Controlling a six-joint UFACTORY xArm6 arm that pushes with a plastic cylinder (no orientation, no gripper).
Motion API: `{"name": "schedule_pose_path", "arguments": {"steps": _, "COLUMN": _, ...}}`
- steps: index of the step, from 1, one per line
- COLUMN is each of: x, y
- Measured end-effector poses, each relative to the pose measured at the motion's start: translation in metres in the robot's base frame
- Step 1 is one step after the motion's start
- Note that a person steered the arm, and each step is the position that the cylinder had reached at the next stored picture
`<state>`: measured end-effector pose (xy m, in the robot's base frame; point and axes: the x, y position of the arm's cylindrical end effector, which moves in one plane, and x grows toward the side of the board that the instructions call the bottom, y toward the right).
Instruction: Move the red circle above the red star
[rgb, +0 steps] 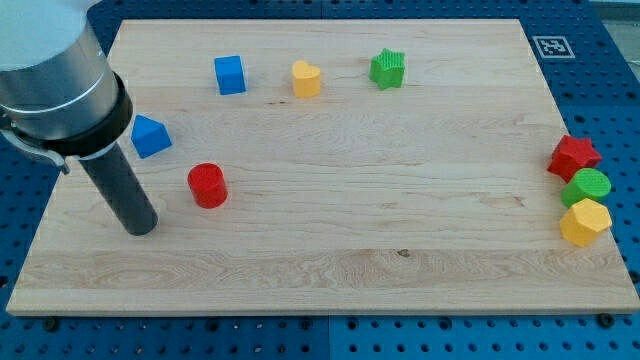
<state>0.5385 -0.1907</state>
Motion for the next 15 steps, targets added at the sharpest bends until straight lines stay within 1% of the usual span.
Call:
{"name": "schedule_pose_path", "arguments": {"steps": 2, "x": -0.013, "y": 0.0}}
{"name": "schedule_pose_path", "arguments": {"steps": 4, "x": -0.016, "y": 0.0}}
{"name": "schedule_pose_path", "arguments": {"steps": 6, "x": -0.028, "y": 0.039}}
{"name": "schedule_pose_path", "arguments": {"steps": 7, "x": -0.028, "y": 0.079}}
{"name": "schedule_pose_path", "arguments": {"steps": 8, "x": -0.028, "y": 0.106}}
{"name": "schedule_pose_path", "arguments": {"steps": 9, "x": -0.036, "y": 0.108}}
{"name": "schedule_pose_path", "arguments": {"steps": 10, "x": -0.056, "y": 0.1}}
{"name": "schedule_pose_path", "arguments": {"steps": 11, "x": -0.06, "y": 0.092}}
{"name": "schedule_pose_path", "arguments": {"steps": 12, "x": -0.069, "y": 0.071}}
{"name": "schedule_pose_path", "arguments": {"steps": 13, "x": -0.076, "y": 0.072}}
{"name": "schedule_pose_path", "arguments": {"steps": 15, "x": -0.076, "y": 0.116}}
